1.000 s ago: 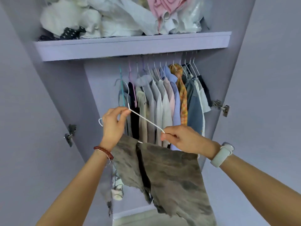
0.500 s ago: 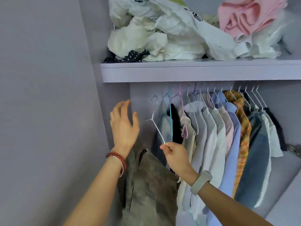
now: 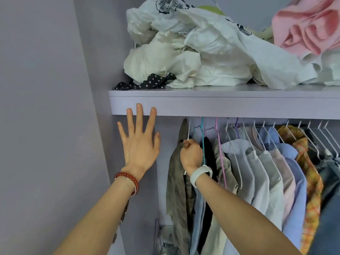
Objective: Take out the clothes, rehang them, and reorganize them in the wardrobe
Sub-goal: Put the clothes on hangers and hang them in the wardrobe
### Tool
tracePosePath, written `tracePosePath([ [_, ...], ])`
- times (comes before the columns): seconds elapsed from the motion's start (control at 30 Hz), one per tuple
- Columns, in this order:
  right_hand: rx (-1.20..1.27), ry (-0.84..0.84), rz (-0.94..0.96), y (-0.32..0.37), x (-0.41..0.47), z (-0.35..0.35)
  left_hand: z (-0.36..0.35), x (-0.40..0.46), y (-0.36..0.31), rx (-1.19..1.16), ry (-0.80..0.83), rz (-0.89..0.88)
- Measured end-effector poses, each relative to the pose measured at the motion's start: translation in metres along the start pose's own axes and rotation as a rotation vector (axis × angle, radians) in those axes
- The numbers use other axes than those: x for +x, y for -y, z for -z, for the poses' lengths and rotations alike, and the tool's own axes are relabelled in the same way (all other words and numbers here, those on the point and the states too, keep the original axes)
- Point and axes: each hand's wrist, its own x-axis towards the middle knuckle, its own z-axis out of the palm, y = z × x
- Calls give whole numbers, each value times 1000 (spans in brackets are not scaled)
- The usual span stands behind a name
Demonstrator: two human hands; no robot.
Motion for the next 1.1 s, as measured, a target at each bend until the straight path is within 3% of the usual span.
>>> tracePosePath([
  [0.17,-115,48,-102,-25,26,-17,-8,5,0,-19,-48,9],
  [0.3,-164,51,-82,-40,25,-24,-9,5,0,-19,-43,10],
  [0.5,-193,188,-58,-39,18,-11,-2,3,-2,-35,8,32],
  [0.63,-142,246,114,-36,-18,13,-1,-12,-11,-160,20,91],
  [0.73,-115,144,316,-44,-57,52,-11,-47,-28,-259,72,89],
  [0.87,-438,-26,499,-89,-109,124,-29,-104,-65,-327,212,-37],
  [0.97,-702,-29,303,-138,-154,187,-38,-157,-107,-370,341,-142],
  [1.1,-863,-2,-49,-201,-238,281,-37,-242,-181,-458,561,-336],
])
